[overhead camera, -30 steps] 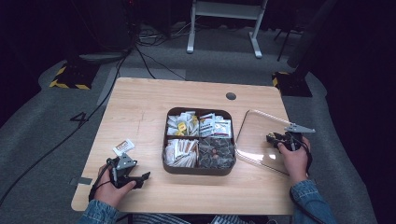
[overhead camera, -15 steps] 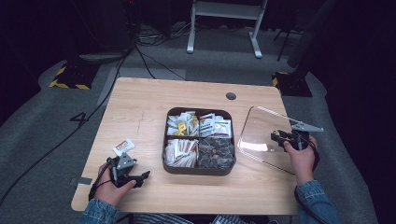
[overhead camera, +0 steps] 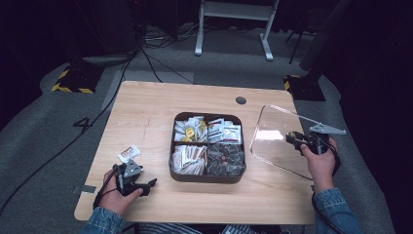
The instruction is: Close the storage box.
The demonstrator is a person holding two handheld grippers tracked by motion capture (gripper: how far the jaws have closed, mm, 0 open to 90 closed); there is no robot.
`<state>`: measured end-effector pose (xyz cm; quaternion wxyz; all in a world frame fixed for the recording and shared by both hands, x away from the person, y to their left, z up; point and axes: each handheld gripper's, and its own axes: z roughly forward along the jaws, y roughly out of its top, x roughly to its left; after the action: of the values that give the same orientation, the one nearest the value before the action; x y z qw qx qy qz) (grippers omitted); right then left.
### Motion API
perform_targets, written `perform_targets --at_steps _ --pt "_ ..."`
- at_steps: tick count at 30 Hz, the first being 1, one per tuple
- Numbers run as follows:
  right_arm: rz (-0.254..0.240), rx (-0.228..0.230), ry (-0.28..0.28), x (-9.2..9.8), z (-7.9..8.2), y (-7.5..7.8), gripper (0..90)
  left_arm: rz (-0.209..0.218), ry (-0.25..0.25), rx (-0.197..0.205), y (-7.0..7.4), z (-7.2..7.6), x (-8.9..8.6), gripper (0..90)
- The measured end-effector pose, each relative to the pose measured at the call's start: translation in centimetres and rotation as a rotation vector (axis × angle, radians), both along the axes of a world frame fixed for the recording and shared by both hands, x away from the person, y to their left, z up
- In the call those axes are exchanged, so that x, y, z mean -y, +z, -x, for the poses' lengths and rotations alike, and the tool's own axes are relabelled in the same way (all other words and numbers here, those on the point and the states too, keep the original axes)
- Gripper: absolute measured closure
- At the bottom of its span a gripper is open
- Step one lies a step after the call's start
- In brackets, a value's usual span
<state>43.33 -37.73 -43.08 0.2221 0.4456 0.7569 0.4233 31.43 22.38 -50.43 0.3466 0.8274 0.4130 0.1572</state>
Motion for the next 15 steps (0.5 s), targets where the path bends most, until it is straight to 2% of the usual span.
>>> perform_targets --at_steps 4,11,15 --pt "-0.020 -0.008 0.015 -0.7 0.2 0.9 59.2 -0.002 0.000 0.002 0.0 0.0 0.0 26.6" --pt "-0.006 -0.006 0.055 -2.7 0.3 2.5 59.2 -0.001 0.000 0.001 0.0 0.0 0.0 26.5" --pt "-0.021 -0.011 0.088 -4.3 0.3 3.2 59.2 -0.003 0.000 0.003 0.0 0.0 0.0 26.4"
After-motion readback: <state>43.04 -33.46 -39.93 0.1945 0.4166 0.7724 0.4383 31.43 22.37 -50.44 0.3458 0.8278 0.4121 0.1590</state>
